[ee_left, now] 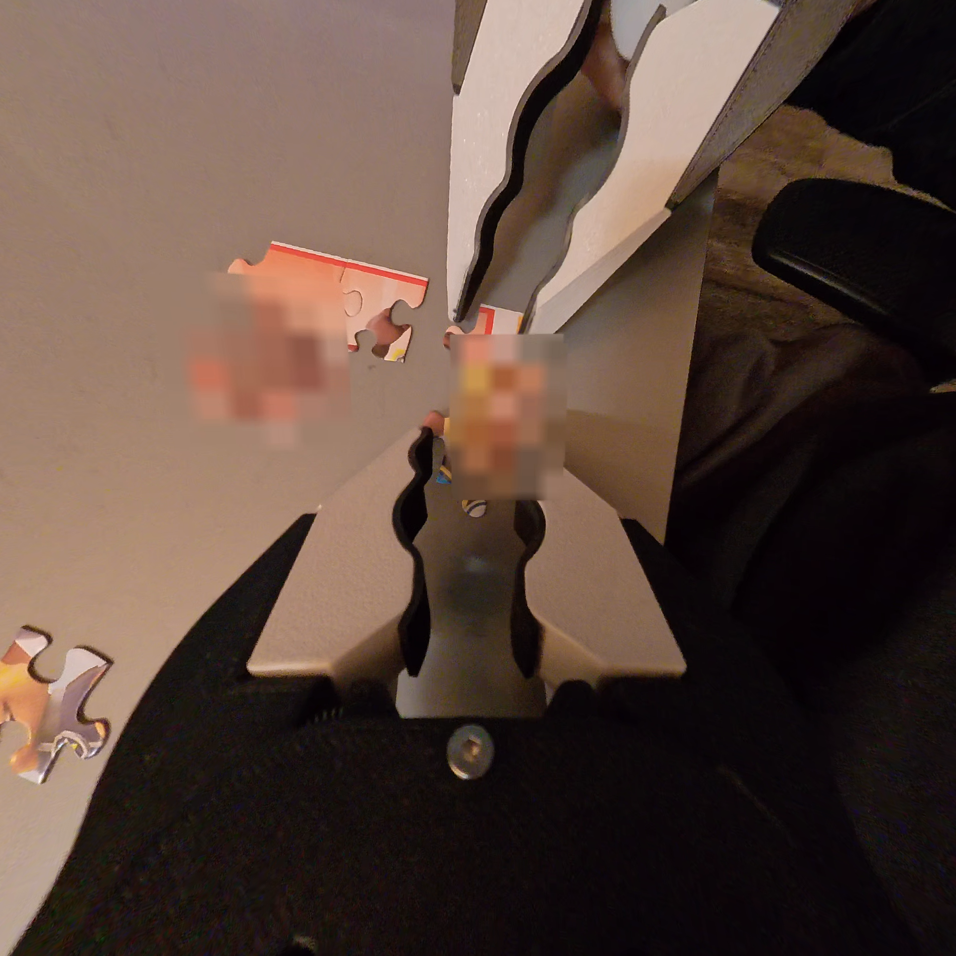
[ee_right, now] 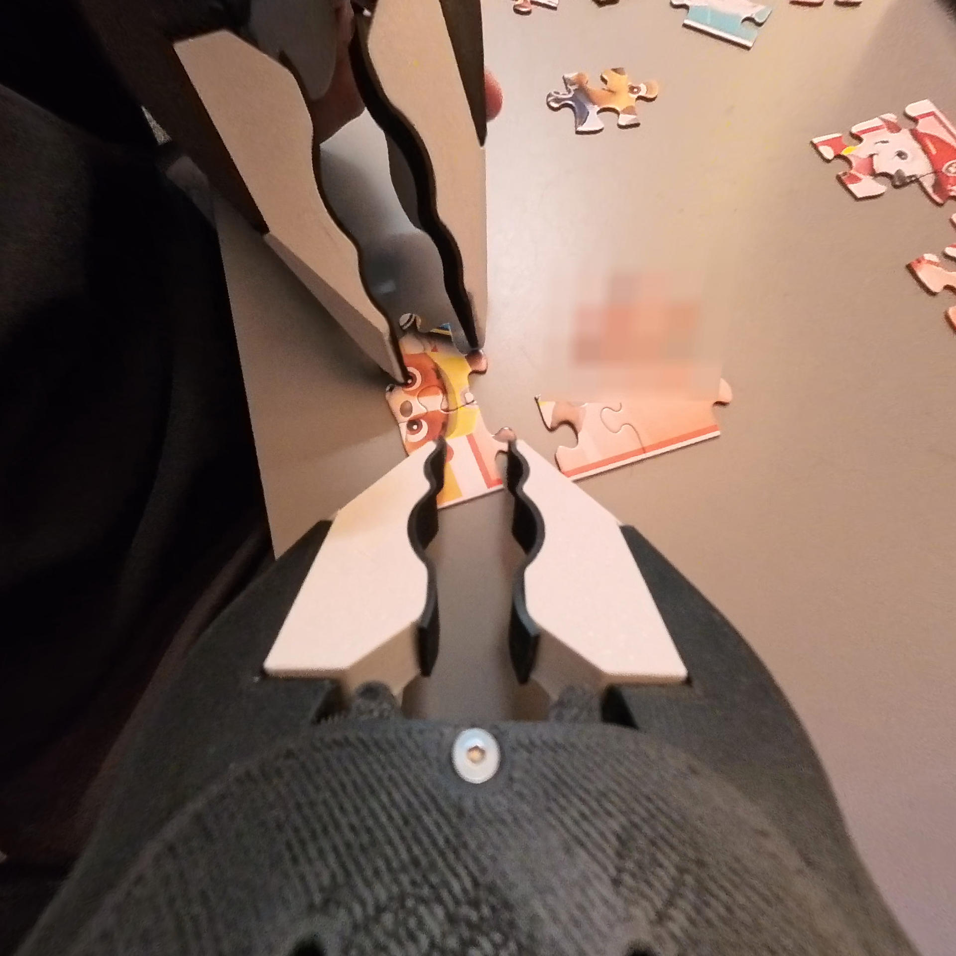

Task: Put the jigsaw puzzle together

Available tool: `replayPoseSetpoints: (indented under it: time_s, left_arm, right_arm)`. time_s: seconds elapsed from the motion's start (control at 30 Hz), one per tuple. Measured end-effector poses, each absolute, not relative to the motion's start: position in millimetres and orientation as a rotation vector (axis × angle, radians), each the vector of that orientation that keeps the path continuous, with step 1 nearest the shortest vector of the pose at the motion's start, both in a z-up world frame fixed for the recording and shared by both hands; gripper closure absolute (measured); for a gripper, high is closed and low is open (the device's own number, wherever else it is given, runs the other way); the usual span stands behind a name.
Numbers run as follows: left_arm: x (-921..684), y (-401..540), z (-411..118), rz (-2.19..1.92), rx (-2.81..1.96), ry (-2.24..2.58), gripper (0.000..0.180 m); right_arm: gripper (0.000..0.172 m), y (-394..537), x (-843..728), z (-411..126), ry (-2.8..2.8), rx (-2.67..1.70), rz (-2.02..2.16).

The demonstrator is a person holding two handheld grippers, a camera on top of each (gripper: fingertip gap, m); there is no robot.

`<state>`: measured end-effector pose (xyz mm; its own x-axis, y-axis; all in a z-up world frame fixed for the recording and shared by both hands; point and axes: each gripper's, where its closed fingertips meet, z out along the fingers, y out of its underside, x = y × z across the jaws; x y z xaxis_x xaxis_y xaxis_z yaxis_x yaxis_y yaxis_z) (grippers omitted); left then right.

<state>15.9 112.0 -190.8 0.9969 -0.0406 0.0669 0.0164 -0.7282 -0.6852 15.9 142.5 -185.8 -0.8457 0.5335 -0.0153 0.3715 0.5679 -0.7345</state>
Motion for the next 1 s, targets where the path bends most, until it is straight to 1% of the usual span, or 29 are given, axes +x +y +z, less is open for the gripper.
replayPoseSetpoints:
  time_s: [0.07, 0.13, 0.17, 0.23, 0.3, 0.4, 0.47, 0.63, 0.93, 0.97, 1.0]
  left_arm:
    - [18.5, 110.5, -192.1, -0.108, -2.397, 0.031, 0.147]
    - [22.9, 108.7, -191.7, -0.136, -2.394, 0.053, 0.136]
    - [25.1, 108.1, -191.6, -0.158, -2.387, 0.059, 0.132]
    - [25.6, 107.9, -191.7, -0.180, -2.374, 0.055, 0.131]
    - [24.0, 108.0, -192.1, -0.168, -2.374, 0.047, 0.134]
    - [24.2, 108.7, -193.2, -0.131, -2.386, 0.064, 0.147]
    - [26.2, 109.9, -193.2, -0.129, -2.388, 0.072, 0.152]
    - [22.2, 109.9, -193.1, -0.120, -2.382, 0.057, 0.160]
    - [20.8, 111.1, -192.9, -0.124, -2.378, 0.061, 0.160]
    - [20.4, 111.3, -192.8, -0.125, -2.377, 0.060, 0.160]
    - [19.7, 111.9, -192.5, -0.124, -2.374, 0.059, 0.160]
  right_arm:
    - [0.143, 144.3, 18.6, -185.9, -2.605, -0.761, 1.138]
    - [0.131, 146.1, 23.3, -188.0, -2.634, -0.772, 1.143]
    - [0.129, 146.8, 24.7, -189.1, -2.642, -0.775, 1.148]
    - [0.128, 146.2, 25.3, -189.3, -2.637, -0.771, 1.174]
    - [0.131, 146.5, 23.8, -189.8, -2.629, -0.763, 1.163]
    - [0.143, 145.6, 23.1, -190.9, -2.635, -0.712, 1.101]
    - [0.150, 142.2, 24.3, -191.0, -2.654, -0.702, 1.091]
    - [0.150, 141.7, 24.7, -191.1, -2.666, -0.694, 1.071]
    - [0.152, 142.1, 24.0, -190.2, -2.635, -0.681, 1.053]
    - [0.155, 141.7, 24.2, -189.3, -2.632, -0.672, 1.057]
    - [0.172, 141.1, 24.0, -187.5, -2.625, -0.663, 1.066]
